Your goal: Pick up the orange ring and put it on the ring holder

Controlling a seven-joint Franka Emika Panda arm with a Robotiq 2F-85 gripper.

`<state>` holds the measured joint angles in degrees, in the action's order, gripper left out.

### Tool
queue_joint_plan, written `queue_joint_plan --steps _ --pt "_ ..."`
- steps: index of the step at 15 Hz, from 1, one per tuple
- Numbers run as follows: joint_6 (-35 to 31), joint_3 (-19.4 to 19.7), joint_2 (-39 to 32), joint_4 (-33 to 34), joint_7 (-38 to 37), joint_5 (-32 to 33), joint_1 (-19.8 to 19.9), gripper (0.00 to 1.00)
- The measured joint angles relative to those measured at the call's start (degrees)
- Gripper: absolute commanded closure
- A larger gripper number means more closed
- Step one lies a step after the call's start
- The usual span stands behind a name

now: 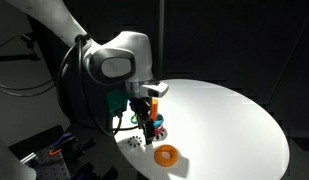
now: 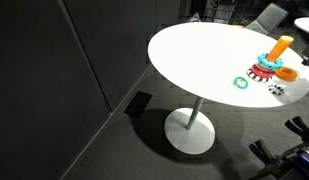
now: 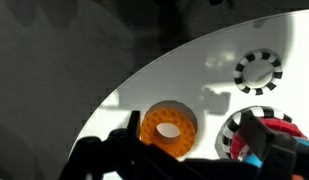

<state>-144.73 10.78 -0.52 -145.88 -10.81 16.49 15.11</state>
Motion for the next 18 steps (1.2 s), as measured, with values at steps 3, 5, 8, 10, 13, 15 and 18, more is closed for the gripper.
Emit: queue_joint_plan --steps 3,5,8,10,13,15,18 --pt "0.0 0.03 0.0 0.0 0.0 0.0 -0.04 0.0" --pt "0.0 0.11 -0.01 0.0 0.0 -0.12 -0.13 0.0" --pt "0.0 0.64 -0.19 0.16 0.06 -0.91 -0.12 0.0" --pt "-0.18 1.24 -0.49 0.31 0.35 -2.28 -0.11 0.0" --pt "-1.8 2.11 -1.49 0.56 1.4 -5.15 -0.07 0.0" --pt "-4.1 2.65 -2.44 0.6 2.01 -6.82 -0.05 0.0" --pt "-7.09 3.06 -4.27 1.0 2.61 -9.2 -0.04 0.0"
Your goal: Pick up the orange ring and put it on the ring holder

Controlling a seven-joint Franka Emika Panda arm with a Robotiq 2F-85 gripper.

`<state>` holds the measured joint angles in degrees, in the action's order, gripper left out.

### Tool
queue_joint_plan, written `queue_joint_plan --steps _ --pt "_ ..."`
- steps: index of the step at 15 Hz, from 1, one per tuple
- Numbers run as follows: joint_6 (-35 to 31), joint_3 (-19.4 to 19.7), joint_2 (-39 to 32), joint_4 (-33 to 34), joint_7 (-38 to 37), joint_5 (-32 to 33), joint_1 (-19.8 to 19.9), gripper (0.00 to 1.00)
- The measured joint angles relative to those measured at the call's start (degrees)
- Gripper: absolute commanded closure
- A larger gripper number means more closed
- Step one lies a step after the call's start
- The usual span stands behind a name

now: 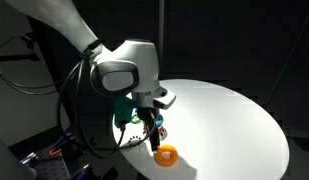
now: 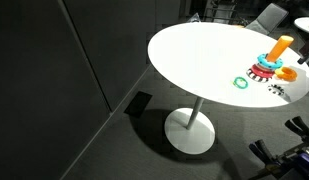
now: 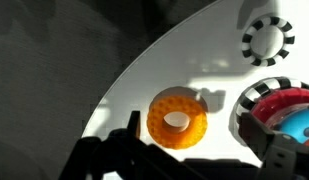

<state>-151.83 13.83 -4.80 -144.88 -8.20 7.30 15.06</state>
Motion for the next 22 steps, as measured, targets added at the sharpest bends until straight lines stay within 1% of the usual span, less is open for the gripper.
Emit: queue_joint_plan --steps 4,9,15,22 --pt "-1.95 0.13 -2.98 1.7 0.36 -1.92 0.0 0.0" --pt "-2.64 0.14 -7.1 5.07 0.44 -3.34 -0.02 0.0" --pt "-3.35 0.14 -11.7 8.71 0.44 -3.47 -0.08 0.0" --pt "-4.8 0.0 -15.81 10.22 0.44 -3.77 -0.32 0.0"
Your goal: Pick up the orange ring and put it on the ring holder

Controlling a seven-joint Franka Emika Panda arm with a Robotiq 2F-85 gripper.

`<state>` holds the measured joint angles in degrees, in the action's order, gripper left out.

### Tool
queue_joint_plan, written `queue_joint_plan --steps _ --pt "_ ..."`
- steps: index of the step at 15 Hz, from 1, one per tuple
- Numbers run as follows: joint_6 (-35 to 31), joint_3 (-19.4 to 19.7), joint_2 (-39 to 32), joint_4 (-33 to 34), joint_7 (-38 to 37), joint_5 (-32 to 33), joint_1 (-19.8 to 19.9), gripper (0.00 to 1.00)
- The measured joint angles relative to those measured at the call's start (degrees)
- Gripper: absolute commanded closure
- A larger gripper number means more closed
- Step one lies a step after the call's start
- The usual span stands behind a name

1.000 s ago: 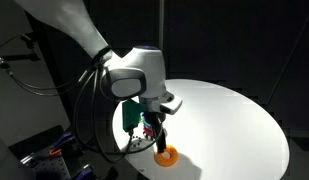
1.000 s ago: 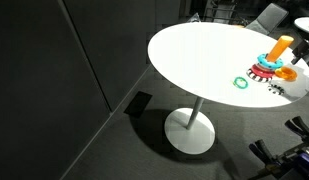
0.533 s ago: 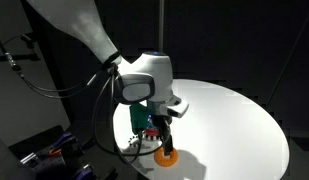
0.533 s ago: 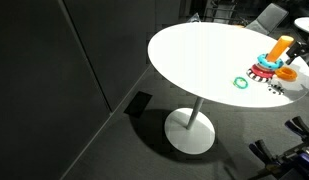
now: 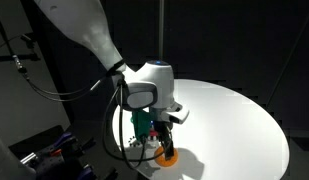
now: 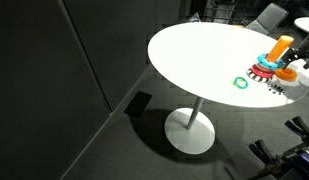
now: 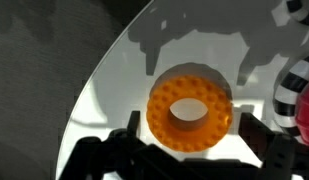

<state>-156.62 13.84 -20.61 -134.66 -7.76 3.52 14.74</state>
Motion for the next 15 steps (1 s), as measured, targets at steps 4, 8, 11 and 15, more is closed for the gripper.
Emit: queue_joint_plan --steps 4,8,11,15 --pt "-0.43 -0.15 -1.51 0.32 0.0 -0.78 -0.22 0.0" --pt "-1.11 -0.18 -2.41 0.35 0.0 -0.89 -0.42 0.0" --pt "-1.68 -0.18 -2.98 0.36 0.0 -0.89 -0.51 0.0" --pt "-2.09 -0.15 -3.62 0.37 0.0 -0.89 -0.53 0.0"
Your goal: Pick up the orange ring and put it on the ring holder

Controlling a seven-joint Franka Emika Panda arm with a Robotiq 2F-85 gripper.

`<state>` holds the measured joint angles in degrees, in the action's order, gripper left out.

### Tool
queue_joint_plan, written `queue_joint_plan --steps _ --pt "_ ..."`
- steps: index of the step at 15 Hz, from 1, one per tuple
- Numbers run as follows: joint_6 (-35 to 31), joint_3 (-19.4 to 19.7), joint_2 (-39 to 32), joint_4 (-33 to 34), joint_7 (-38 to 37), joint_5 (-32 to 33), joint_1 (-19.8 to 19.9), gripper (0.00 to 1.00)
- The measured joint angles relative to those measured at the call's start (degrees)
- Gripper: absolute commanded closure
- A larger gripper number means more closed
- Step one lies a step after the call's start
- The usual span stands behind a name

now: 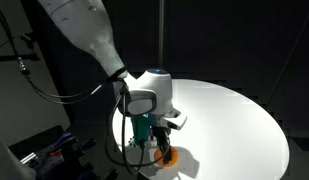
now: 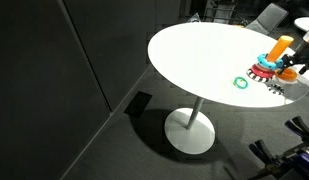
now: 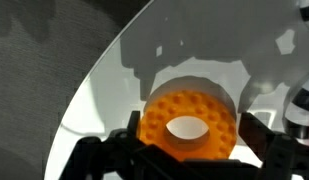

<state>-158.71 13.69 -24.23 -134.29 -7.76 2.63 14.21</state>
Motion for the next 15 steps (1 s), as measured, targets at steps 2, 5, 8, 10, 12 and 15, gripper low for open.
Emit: queue_joint_plan --steps 2,5,8,10,12,15 --pt "-0.11 0.04 -0.17 0.0 0.0 -0.03 0.0 0.0" --pt "-0.24 0.07 -0.39 0.0 0.0 -0.61 0.0 0.0" --pt "-0.48 0.06 -0.71 0.0 0.0 -1.82 0.0 0.0" --pt "-0.9 0.05 -0.98 0.0 0.0 -2.78 0.03 0.0" --pt "-1.28 0.04 -1.15 0.0 0.0 -3.65 0.05 0.03" --pt "-1.58 0.04 -1.25 0.0 0.0 -4.43 0.12 0.3"
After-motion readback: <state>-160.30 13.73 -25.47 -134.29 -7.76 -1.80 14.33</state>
